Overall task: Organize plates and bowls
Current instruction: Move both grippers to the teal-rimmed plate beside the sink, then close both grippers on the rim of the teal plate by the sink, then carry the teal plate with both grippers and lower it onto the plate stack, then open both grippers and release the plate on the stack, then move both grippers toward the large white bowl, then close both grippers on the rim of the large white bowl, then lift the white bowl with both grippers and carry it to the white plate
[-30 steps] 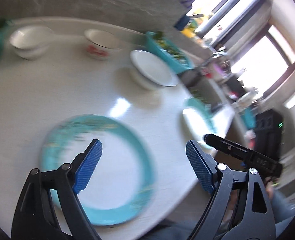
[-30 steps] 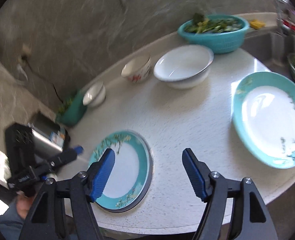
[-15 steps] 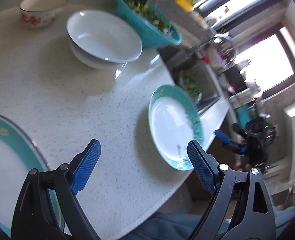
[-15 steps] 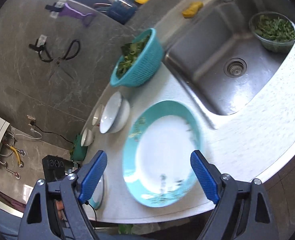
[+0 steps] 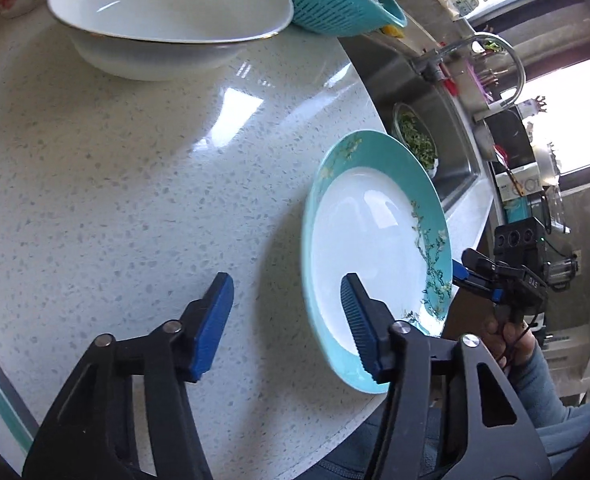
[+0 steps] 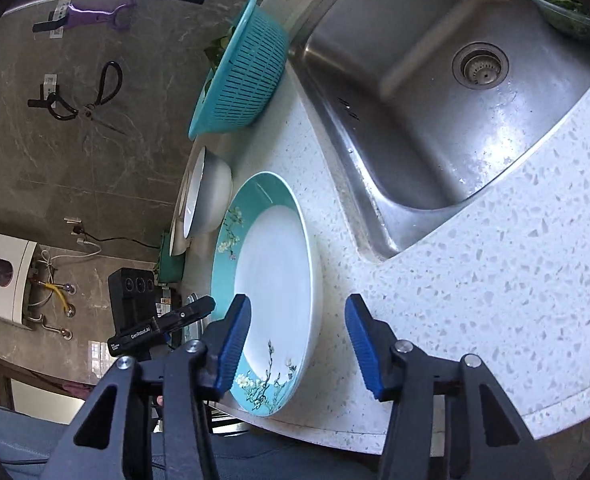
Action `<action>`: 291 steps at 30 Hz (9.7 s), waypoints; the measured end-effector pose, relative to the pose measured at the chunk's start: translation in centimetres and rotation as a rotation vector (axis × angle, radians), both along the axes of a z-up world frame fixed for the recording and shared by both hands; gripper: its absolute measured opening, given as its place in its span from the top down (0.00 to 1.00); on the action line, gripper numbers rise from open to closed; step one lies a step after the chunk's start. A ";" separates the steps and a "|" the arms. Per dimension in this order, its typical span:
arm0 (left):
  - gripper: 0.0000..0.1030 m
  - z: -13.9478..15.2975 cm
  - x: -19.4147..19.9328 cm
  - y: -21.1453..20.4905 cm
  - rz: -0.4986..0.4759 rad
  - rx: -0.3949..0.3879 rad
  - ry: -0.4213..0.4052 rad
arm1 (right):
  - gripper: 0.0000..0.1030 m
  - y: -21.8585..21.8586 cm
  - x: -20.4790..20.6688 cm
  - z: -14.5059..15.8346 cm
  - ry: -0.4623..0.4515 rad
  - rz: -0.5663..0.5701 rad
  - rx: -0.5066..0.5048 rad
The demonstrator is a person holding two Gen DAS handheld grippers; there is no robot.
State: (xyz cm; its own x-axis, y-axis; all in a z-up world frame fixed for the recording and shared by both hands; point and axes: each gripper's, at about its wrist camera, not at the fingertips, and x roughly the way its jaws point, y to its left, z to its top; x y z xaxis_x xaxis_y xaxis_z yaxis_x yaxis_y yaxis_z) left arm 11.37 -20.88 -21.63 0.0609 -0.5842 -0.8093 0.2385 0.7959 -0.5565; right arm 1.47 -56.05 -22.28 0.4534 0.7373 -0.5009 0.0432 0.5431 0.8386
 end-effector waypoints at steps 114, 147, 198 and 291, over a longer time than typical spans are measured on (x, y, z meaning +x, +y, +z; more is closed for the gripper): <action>0.87 4.4 -11.5 38.3 0.339 0.208 -0.167 | 0.82 42.2 4.8 4.4 -0.130 0.515 -0.580; 0.19 6.0 -10.4 39.6 0.247 0.236 -0.290 | 0.33 42.7 1.2 5.3 -0.174 0.289 -0.761; 0.89 0.7 19.9 9.6 0.135 0.349 -0.079 | 0.77 20.6 22.6 4.1 -0.004 0.115 -0.310; 0.58 -0.9 22.2 41.1 0.723 0.280 -0.087 | 0.50 63.1 37.6 5.8 0.045 0.618 -0.654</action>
